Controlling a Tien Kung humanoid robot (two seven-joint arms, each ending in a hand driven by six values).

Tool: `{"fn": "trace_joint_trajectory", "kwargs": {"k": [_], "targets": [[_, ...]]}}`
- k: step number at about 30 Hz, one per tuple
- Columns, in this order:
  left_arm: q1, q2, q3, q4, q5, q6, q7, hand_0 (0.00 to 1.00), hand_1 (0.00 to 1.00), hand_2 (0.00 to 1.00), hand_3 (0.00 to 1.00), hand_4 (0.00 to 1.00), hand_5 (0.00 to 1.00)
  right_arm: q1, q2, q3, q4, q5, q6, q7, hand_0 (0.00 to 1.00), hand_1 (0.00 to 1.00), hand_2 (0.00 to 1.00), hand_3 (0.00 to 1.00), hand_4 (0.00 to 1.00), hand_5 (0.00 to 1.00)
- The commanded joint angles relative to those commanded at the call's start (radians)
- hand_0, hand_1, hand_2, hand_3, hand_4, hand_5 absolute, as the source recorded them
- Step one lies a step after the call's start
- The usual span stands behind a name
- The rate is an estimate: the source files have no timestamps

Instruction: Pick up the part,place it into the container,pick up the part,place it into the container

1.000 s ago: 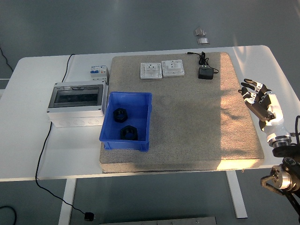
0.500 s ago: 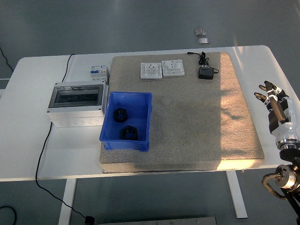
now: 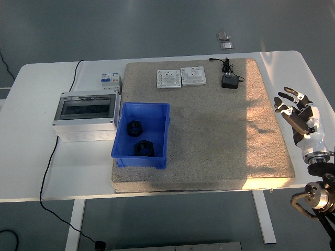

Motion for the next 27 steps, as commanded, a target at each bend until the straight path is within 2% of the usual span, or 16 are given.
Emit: {"fn": "trace_joint_trajectory", "kwargs": {"k": [2, 3, 8, 9, 14, 15, 20, 21, 26, 27], "targets": [[0.0, -0.001, 0.001, 0.0, -0.001, 0.001, -0.001, 0.725, 0.72, 0.75, 0.783, 0.809, 0.732, 0.0, 0.0, 0.0, -0.001, 0.005, 0.006, 0.001, 0.506, 0.247, 0.678, 0.744, 0.862, 0.087], [0.0, -0.001, 0.0, 0.0, -0.001, 0.001, -0.002, 0.725, 0.72, 0.749, 0.782, 0.814, 0.715, 0.0, 0.0, 0.0, -0.001, 0.006, 0.007, 0.003, 0.468, 0.248, 0.707, 0.798, 0.946, 0.213], [-0.001, -0.003, -0.003, 0.0, 0.005, 0.001, -0.003, 0.725, 0.72, 0.749, 0.782, 0.814, 0.715, 0.001, -0.002, 0.0, -0.002, 0.003, 0.012, 0.002, 0.468, 0.248, 0.707, 0.798, 0.946, 0.213], [-0.001, -0.003, -0.003, 0.0, 0.006, 0.001, -0.003, 0.725, 0.72, 0.75, 0.778, 0.814, 0.698, 0.001, -0.002, 0.0, -0.003, 0.001, 0.013, 0.0, 0.414, 0.249, 0.722, 0.82, 0.977, 0.262], [-0.001, -0.003, -0.003, 0.0, 0.008, 0.002, -0.002, 0.725, 0.72, 0.75, 0.778, 0.814, 0.698, 0.001, -0.002, 0.0, -0.004, -0.008, 0.017, -0.013, 0.414, 0.249, 0.722, 0.82, 0.977, 0.262], [-0.001, -0.003, -0.001, 0.0, 0.01, 0.002, -0.002, 0.725, 0.72, 0.75, 0.776, 0.815, 0.687, 0.001, -0.002, 0.0, -0.004, -0.004, 0.018, -0.015, 0.363, 0.232, 0.753, 0.854, 0.972, 0.262], [-0.002, -0.002, 0.002, 0.0, 0.015, 0.003, 0.0, 0.725, 0.72, 0.75, 0.776, 0.815, 0.687, 0.003, -0.004, -0.009, -0.001, 0.034, 0.024, -0.021, 0.363, 0.232, 0.753, 0.854, 0.972, 0.262], [-0.002, -0.002, 0.002, 0.0, 0.016, 0.003, 0.0, 0.725, 0.72, 0.748, 0.775, 0.815, 0.687, 0.003, -0.004, -0.01, 0.0, 0.04, 0.025, -0.022, 0.355, 0.243, 0.798, 0.859, 0.97, 0.265], [-0.003, -0.001, -0.001, 0.0, 0.02, 0.003, -0.001, 0.725, 0.72, 0.748, 0.775, 0.815, 0.687, 0.004, -0.003, -0.013, -0.001, 0.049, 0.024, -0.034, 0.355, 0.243, 0.798, 0.859, 0.97, 0.265], [-0.003, -0.001, 0.0, 0.0, 0.021, 0.003, 0.0, 0.725, 0.72, 0.748, 0.775, 0.816, 0.686, 0.003, -0.003, -0.013, -0.002, 0.049, 0.023, -0.036, 0.357, 0.268, 0.837, 0.875, 0.984, 0.292]]}}
